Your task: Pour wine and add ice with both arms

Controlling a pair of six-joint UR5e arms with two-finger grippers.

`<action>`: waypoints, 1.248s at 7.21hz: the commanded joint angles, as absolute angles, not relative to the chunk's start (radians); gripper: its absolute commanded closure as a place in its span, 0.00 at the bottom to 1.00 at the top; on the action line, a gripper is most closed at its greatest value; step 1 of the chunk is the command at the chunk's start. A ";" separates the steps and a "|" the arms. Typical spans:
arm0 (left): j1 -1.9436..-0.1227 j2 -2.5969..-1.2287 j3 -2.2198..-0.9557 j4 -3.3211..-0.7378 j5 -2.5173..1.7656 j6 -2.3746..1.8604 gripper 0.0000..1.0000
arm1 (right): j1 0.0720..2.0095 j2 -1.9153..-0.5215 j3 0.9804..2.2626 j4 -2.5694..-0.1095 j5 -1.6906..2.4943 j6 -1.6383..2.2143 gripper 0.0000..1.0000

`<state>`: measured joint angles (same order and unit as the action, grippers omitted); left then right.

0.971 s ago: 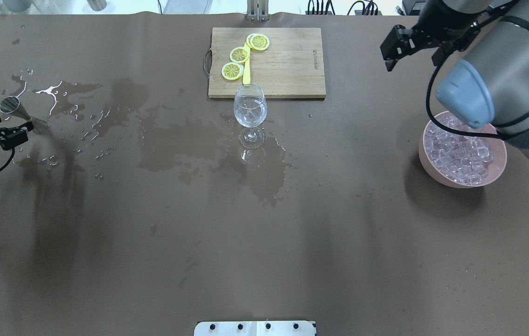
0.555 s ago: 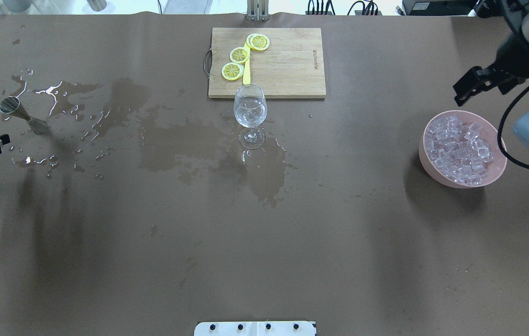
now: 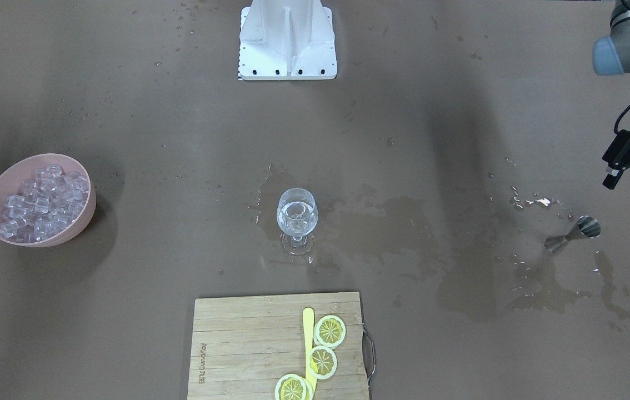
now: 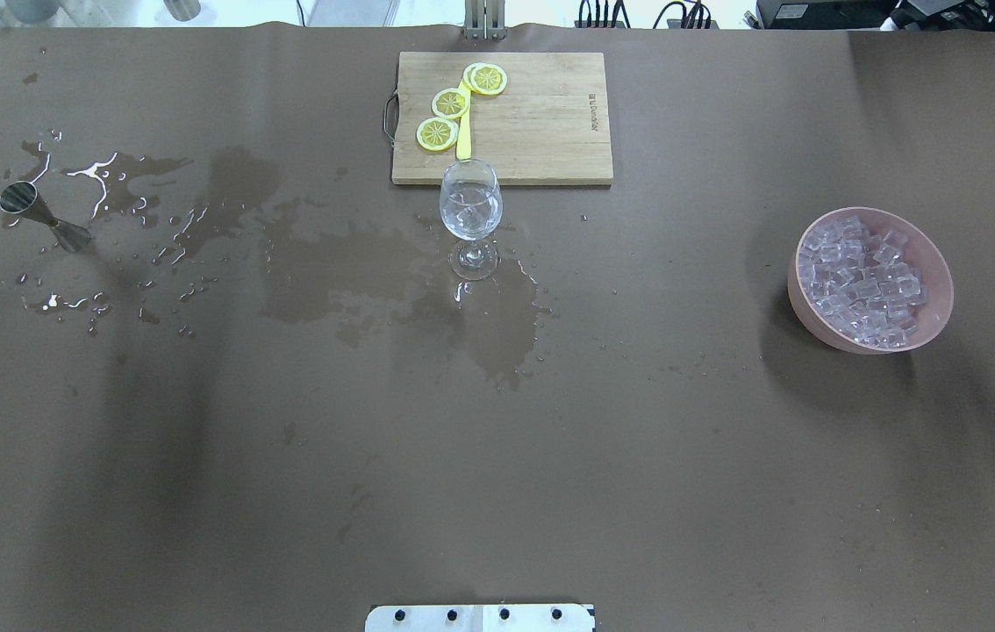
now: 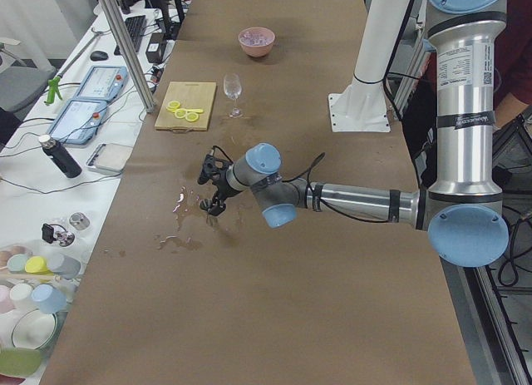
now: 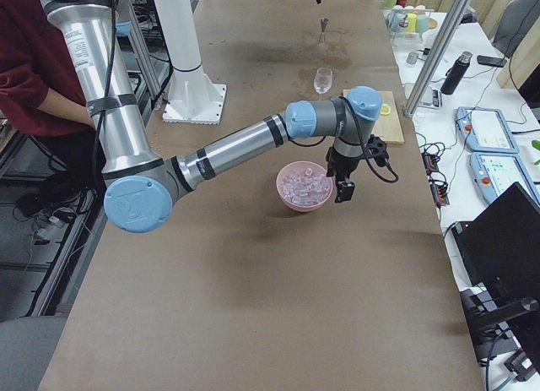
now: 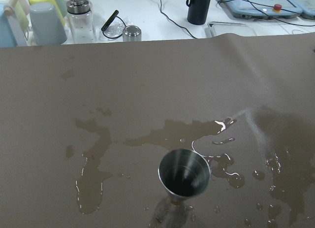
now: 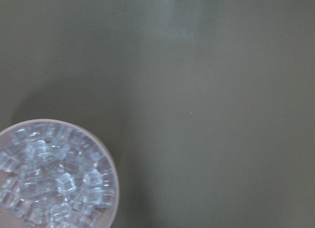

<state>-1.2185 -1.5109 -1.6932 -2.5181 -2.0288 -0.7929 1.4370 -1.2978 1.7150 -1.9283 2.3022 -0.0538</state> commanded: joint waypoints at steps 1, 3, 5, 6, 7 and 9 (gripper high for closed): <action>-1.346 -1.624 -1.701 -2.229 -2.164 -0.540 0.01 | 1.511 -1.289 1.579 -1.930 2.316 -0.087 0.00; -1.442 -1.684 -1.692 -2.012 -2.215 -0.326 0.01 | 1.569 -1.292 1.502 -1.930 2.370 -0.086 0.00; -1.511 -1.697 -1.643 -1.928 -2.252 -0.200 0.01 | 1.583 -1.293 1.468 -1.925 2.368 -0.083 0.00; -1.560 -1.691 -1.594 -1.933 -2.266 -0.127 0.01 | 1.591 -1.292 1.450 -1.922 2.368 -0.083 0.00; -1.587 -1.680 -1.574 -1.928 -2.275 -0.091 0.01 | 1.595 -1.293 1.451 -1.922 2.365 -0.084 0.00; -1.621 -1.680 -1.519 -1.918 -2.321 -0.023 0.01 | 1.597 -1.298 1.450 -1.921 2.361 -0.084 0.00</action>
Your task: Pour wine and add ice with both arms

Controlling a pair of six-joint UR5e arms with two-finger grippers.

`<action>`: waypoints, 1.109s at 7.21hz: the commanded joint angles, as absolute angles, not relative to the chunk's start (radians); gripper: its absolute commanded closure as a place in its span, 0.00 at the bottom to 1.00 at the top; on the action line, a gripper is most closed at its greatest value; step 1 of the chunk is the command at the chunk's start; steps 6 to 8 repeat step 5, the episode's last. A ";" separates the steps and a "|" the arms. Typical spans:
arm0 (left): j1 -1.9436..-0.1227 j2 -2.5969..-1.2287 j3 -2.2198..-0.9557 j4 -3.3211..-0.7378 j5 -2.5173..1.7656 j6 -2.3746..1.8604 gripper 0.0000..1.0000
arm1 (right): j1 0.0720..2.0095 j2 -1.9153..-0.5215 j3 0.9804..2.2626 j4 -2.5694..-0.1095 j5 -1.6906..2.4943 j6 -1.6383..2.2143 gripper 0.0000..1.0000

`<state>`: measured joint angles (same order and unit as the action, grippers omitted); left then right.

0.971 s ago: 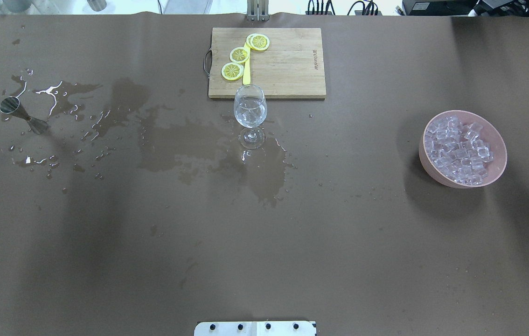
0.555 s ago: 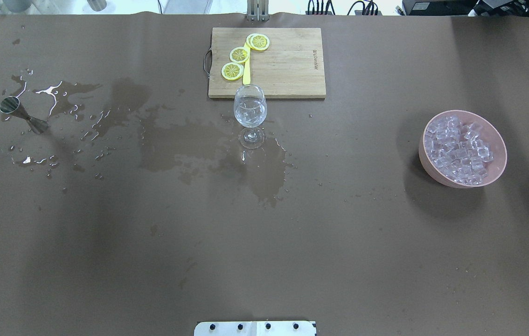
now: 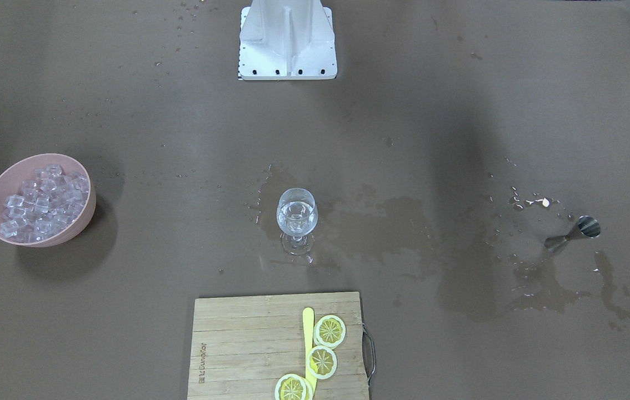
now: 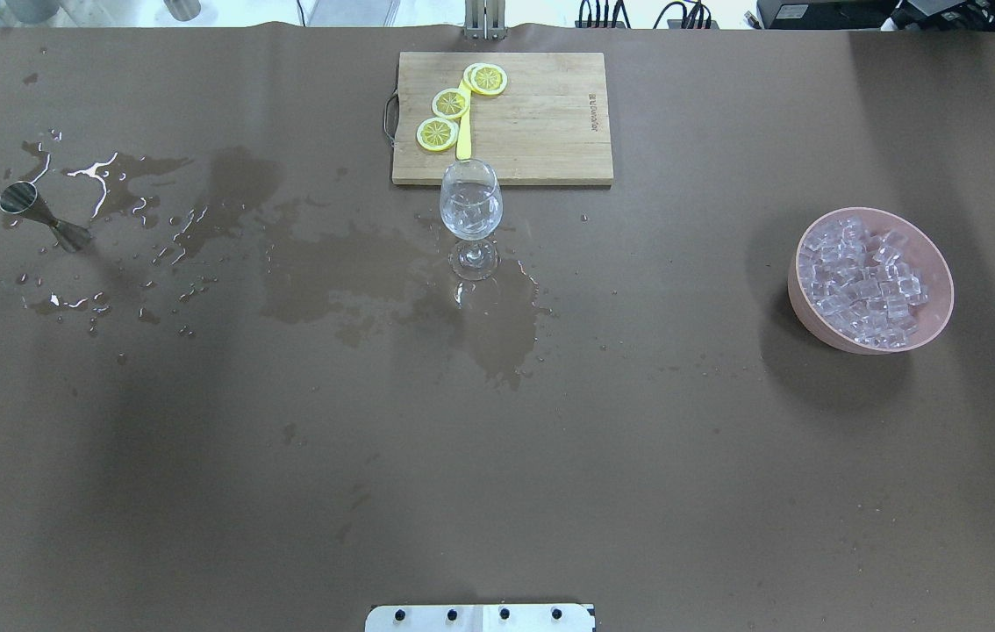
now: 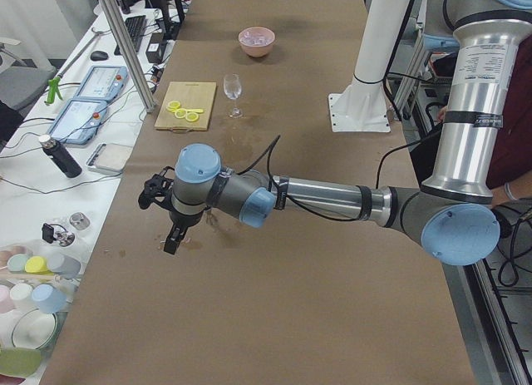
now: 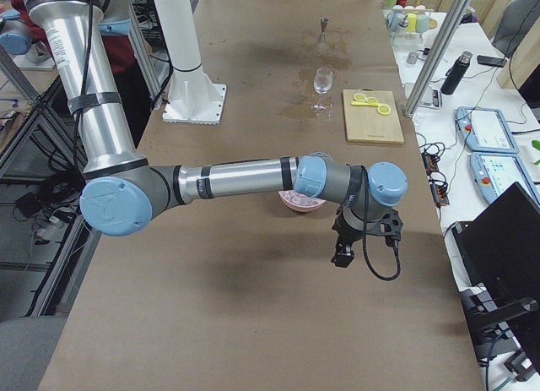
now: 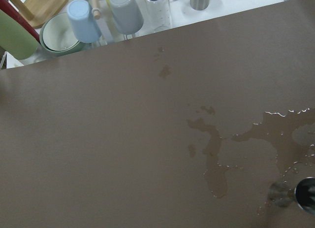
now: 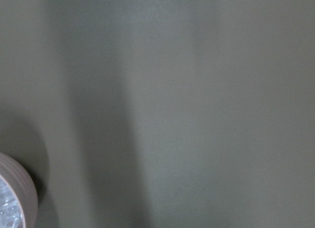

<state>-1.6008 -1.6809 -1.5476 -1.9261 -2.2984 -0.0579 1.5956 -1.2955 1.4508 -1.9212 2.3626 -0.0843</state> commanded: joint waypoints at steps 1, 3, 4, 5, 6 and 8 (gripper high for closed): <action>-1.621 -1.678 -1.513 -1.919 -2.318 -0.021 0.02 | 1.597 -1.296 1.450 -1.921 2.361 -0.084 0.00; -1.621 -1.678 -1.509 -1.917 -2.313 -0.029 0.02 | 1.595 -1.293 1.453 -1.919 2.359 -0.083 0.00; -1.621 -1.674 -1.512 -1.919 -2.313 -0.031 0.02 | 1.597 -1.293 1.454 -1.919 2.356 -0.083 0.00; -1.621 -1.675 -1.511 -1.917 -2.312 -0.031 0.02 | 1.597 -1.296 1.459 -1.919 2.355 -0.083 0.00; -1.621 -1.675 -1.511 -1.917 -2.312 -0.031 0.02 | 1.597 -1.296 1.459 -1.919 2.355 -0.083 0.00; -1.621 -1.675 -1.511 -1.917 -2.312 -0.031 0.02 | 1.597 -1.296 1.459 -1.919 2.355 -0.083 0.00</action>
